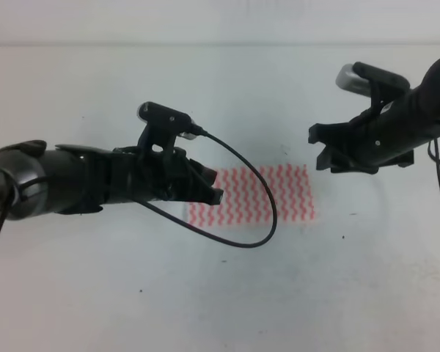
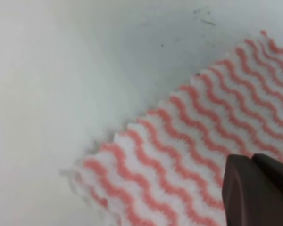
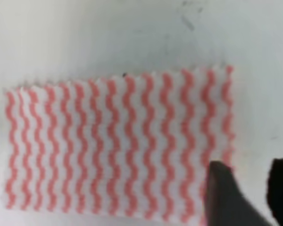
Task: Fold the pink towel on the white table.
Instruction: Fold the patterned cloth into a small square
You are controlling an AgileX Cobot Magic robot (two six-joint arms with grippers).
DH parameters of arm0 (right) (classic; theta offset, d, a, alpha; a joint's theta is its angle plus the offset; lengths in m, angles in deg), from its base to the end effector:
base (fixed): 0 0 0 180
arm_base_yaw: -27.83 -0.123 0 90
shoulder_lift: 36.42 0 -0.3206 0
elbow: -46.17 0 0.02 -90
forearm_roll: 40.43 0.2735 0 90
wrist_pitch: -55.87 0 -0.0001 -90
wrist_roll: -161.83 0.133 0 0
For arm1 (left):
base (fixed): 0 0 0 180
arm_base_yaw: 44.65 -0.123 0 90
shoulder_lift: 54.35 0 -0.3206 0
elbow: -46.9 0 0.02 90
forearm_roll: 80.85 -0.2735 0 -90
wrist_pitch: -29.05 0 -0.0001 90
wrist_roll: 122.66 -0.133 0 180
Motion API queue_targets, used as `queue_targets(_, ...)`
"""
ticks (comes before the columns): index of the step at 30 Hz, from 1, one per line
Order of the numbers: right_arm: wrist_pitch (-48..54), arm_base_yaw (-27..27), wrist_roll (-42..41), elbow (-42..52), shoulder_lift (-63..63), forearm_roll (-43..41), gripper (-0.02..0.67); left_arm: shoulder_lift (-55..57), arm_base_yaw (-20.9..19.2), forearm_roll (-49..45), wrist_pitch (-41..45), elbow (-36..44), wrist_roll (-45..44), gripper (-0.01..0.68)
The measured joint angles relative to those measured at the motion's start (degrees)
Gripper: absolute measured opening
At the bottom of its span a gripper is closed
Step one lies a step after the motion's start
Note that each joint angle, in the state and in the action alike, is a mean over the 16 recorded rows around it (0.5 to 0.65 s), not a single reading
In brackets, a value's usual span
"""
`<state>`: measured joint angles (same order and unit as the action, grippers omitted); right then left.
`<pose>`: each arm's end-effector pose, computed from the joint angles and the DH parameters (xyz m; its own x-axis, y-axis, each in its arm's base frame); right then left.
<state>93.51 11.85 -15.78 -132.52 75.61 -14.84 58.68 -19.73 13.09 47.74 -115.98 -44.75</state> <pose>0.4200 0.1568 0.2212 -0.9079 0.1346 -0.3969 -0.0460 0.9093 0.4135 0.3861 -0.2264 0.1780 -0.4768 0.3657 -0.7993 0.6976 0.7107 -0.0910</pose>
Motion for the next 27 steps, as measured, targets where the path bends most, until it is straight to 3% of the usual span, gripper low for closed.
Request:
queue_targets(8,1.43,0.01,-2.82,-1.46,2.77,4.84,0.294,1.29,-2.19,4.55,2.96,-1.22,-2.38,-0.005)
queue_targets(27,4.5,0.02,-4.1,-3.39,6.69,6.18,0.315,7.74,-4.76,5.99,12.66,-2.49,-1.36,-0.005)
